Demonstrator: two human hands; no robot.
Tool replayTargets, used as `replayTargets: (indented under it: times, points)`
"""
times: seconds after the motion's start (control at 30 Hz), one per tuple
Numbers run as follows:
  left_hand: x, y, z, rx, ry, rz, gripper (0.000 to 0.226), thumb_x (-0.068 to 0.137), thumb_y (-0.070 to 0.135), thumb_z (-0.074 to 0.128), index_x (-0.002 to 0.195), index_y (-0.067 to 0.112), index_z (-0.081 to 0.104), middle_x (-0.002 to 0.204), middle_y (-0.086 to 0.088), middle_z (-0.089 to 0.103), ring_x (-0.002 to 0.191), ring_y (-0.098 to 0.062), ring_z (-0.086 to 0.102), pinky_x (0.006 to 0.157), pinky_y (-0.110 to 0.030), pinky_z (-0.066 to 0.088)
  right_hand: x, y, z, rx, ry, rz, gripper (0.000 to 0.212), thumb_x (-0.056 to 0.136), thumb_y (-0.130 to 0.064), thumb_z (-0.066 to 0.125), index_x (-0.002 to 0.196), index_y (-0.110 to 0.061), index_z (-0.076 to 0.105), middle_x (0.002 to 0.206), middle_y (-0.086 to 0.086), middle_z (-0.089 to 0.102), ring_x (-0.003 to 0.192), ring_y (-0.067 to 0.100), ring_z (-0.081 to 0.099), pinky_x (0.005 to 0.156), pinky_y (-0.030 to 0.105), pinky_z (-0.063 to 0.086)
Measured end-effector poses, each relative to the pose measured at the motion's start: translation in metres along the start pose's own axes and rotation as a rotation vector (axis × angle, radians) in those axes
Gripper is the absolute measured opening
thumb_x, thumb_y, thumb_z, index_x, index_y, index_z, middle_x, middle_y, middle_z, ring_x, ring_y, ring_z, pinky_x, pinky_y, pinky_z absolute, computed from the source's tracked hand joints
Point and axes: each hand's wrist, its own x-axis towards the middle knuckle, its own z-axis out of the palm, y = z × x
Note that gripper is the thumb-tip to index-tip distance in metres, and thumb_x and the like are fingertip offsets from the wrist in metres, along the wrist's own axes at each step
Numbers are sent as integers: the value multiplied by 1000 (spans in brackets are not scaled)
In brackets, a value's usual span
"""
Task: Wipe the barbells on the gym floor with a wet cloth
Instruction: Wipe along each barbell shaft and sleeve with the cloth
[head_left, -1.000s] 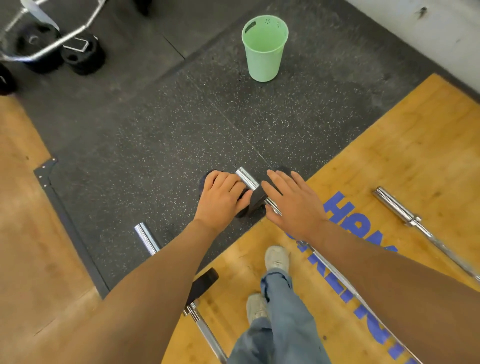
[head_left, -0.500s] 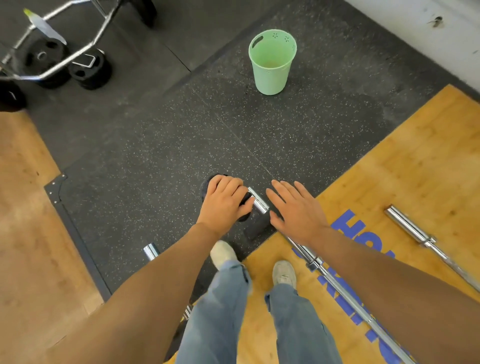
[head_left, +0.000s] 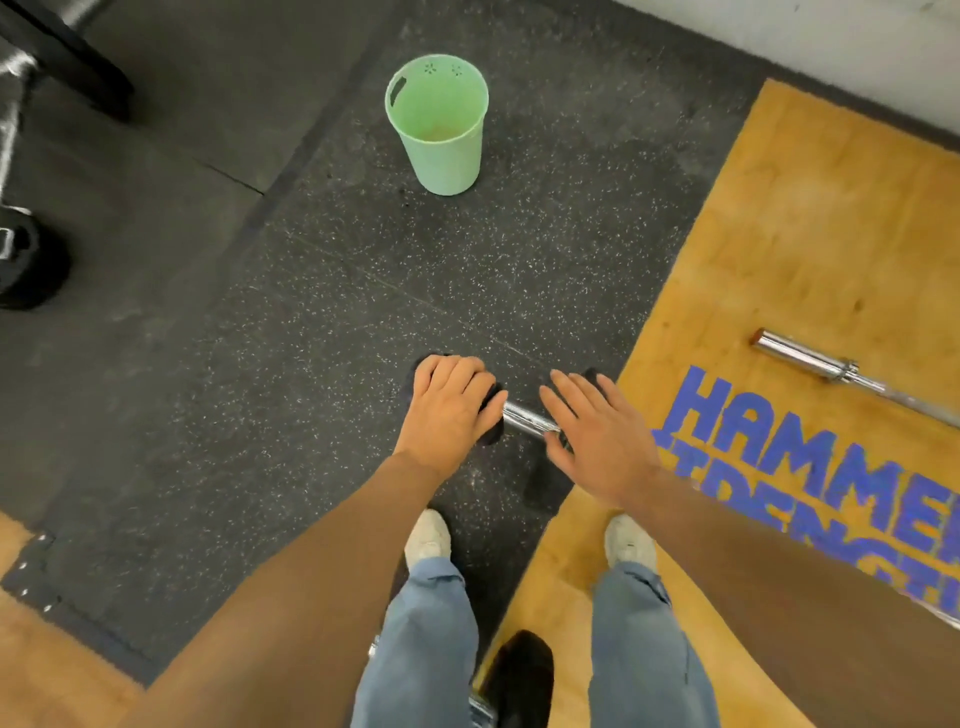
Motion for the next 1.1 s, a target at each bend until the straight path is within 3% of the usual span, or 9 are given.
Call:
replayTargets:
  times: [0.17, 0.43, 0.6, 0.7, 0.9, 1.03, 1.1]
  points:
    - [-15, -18, 26, -24, -61, 169, 33, 98, 33, 46, 90, 10, 68, 97, -6, 65, 94, -24, 57, 96, -39, 35, -3, -29, 21, 14, -11, 214, 54, 90, -37, 37, 125, -6, 65, 134, 14, 62, 120, 30, 61, 102, 49, 48]
    - [-31, -11, 97, -75, -177, 127, 37, 97, 35, 43, 91, 11, 70, 100, -6, 65, 95, -26, 62, 96, -41, 34, -20, -20, 84, -56, -1, 388, 55, 92, -36, 35, 128, -6, 65, 135, 17, 61, 120, 35, 60, 105, 51, 44]
    - [-49, -9, 165, -38, -234, 162, 38, 96, 35, 40, 93, 11, 69, 100, -6, 65, 96, -25, 60, 96, -41, 34, -28, -16, 149, -61, -15, 459, 59, 94, -38, 33, 136, -5, 59, 141, 16, 56, 125, 35, 57, 111, 46, 24]
    - [-62, -12, 212, -35, -259, 162, 38, 96, 35, 40, 94, 10, 68, 101, -8, 64, 97, -27, 59, 97, -42, 33, -35, -23, 191, -22, -2, 518, 60, 96, -40, 33, 143, -6, 51, 149, 14, 49, 133, 33, 51, 115, 45, 19]
    - [-86, -5, 295, -150, -293, 157, 40, 97, 36, 39, 100, 8, 68, 107, -10, 63, 102, -29, 58, 97, -45, 39, -41, -24, 247, 9, 185, 550, 57, 98, -30, 41, 149, -4, 42, 159, 12, 33, 149, 31, 26, 123, 44, 15]
    - [-90, -3, 341, -236, -332, 239, 41, 98, 36, 36, 105, 8, 65, 110, -9, 62, 107, -24, 50, 100, -41, 29, -35, -26, 258, 43, 348, 585, 55, 96, -28, 50, 146, -4, 47, 158, 12, 36, 149, 30, 26, 125, 42, 13]
    - [-87, 1, 356, -143, -363, 304, 44, 98, 35, 30, 109, 8, 64, 110, -9, 61, 103, -25, 51, 99, -39, 30, -34, -27, 263, 27, 384, 598, 55, 95, -27, 52, 145, -3, 49, 157, 12, 38, 149, 30, 27, 124, 43, 15]
